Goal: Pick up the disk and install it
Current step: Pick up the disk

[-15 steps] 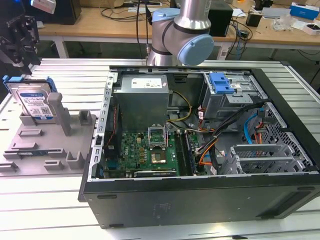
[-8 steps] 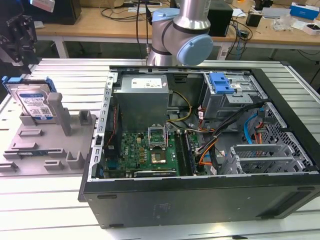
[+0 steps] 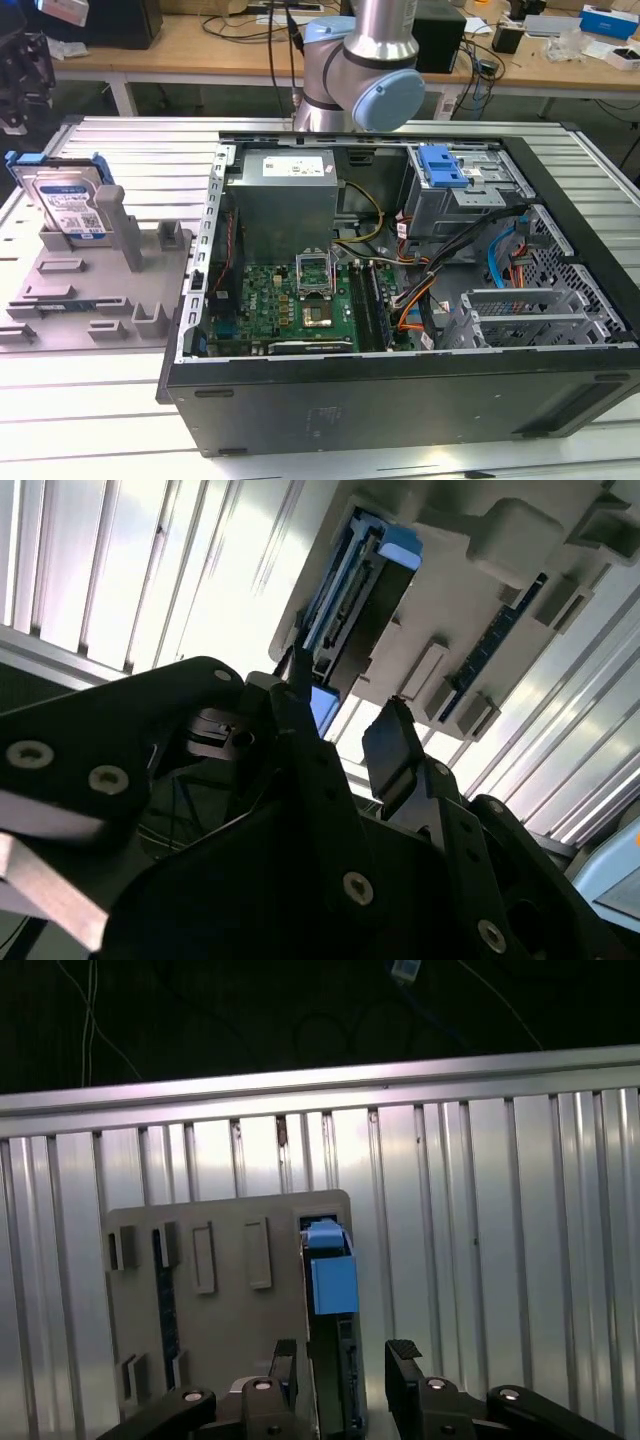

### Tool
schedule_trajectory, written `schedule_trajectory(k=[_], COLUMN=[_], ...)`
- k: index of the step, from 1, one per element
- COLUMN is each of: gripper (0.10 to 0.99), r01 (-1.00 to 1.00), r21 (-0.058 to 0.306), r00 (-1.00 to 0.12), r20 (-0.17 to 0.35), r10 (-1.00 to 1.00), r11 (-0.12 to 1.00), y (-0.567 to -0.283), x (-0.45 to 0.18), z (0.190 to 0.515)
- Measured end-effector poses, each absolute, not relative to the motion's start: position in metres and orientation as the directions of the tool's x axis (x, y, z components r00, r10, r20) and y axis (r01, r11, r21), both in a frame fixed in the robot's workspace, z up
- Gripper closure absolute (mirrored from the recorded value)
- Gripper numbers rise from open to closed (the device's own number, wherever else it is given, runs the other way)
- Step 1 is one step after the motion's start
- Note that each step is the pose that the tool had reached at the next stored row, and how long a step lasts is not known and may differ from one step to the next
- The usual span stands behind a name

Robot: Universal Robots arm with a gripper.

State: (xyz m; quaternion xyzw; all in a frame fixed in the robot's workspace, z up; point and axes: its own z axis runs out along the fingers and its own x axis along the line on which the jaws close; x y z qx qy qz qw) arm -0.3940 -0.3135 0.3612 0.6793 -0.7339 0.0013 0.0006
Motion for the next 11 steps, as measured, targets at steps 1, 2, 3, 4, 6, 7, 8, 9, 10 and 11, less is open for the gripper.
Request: schedule_trajectory(k=[1,2,3,4,6,7,8,9,10,11], gripper=[0.604,0.604,0.604,0.604,0.604,0.604,0.604,0.604,0.604,0.604], r01=[-0.997,-0.998,-0.998,-0.998,-0.998,-0.999,-0.999,-0.999,-0.999,-0.999], r21=[-0.001,-0.001,-0.001,-0.001,-0.001,-0.001,-0.001,-0.001,-0.001,-0.001], r00=[-0.074,-0.07,-0.067,-0.064,-0.058,-0.054,-0.05,-0.046,-0.04,-0.033], r20=[0.003,0.003,0.003,0.003,0.003,0.003,0.003,0.003,0.003,0.003], r10=[-0.997,-0.998,-0.998,-0.998,-0.998,-0.999,-0.999,-0.999,-0.999,-0.999], r11=[0.074,0.07,0.067,0.064,0.058,0.054,0.05,0.046,0.04,0.033], y=[-0.314,-0.315,-0.315,-0.315,-0.316,-0.316,-0.316,-0.317,-0.317,-0.318], x=[-0.395,-0.398,-0.399,-0.401,-0.404,-0.405,-0.406,-0.406,-0.406,-0.406], z=[0.361,0.36,0.359,0.359,0.357,0.356,0.356,0.355,0.355,0.354])
